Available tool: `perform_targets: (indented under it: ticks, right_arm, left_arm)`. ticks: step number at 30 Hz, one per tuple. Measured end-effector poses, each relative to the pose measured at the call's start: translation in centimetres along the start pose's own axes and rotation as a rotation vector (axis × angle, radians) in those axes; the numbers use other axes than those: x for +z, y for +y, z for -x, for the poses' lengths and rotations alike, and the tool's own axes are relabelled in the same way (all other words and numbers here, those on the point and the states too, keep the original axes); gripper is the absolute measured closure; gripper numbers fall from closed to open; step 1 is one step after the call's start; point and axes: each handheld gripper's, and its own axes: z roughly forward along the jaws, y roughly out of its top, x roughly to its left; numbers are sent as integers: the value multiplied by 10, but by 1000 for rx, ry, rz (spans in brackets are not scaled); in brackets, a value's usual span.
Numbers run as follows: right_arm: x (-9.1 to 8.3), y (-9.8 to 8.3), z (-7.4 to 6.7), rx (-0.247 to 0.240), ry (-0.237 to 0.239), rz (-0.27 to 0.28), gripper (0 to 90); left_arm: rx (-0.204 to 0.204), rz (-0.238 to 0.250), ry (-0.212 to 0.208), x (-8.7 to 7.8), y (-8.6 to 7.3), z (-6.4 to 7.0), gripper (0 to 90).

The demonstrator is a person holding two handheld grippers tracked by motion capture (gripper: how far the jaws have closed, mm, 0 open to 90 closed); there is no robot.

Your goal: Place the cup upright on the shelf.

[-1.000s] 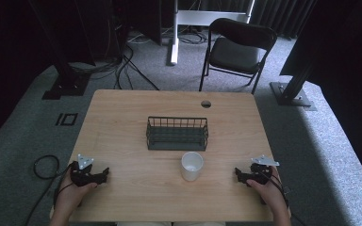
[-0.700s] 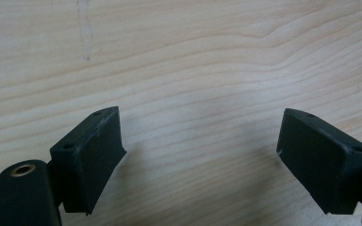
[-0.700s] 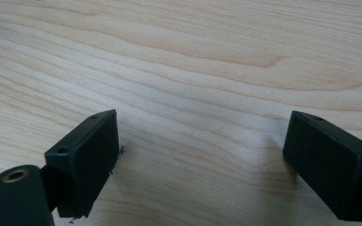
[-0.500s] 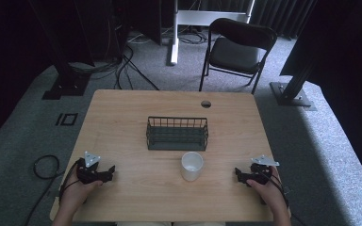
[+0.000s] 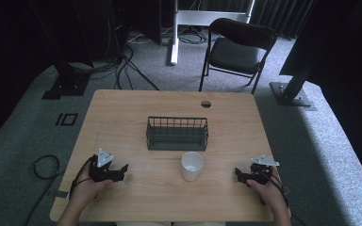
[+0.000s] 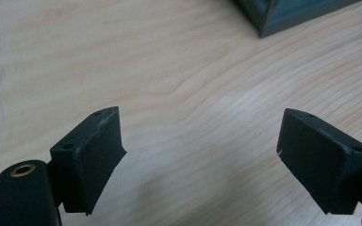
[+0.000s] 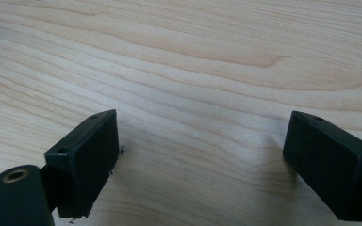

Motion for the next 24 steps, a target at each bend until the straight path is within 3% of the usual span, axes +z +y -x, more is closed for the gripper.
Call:
perform_targets:
  ticks: [6,12,16,24]
  right_arm:
    - [0,0,0,0,0,0,107]
    - [0,0,0,0,0,0,107]
    - [0,0,0,0,0,0,107]
    - [0,0,0,0,0,0,107]
  left_arm:
    - [51,36,-47,2,11,13,152]
    - [72,52,-99,4,16,24,152]
    - [73,62,-175,7,19,32,153]
    - [101,89,-253,13,27,49,153]
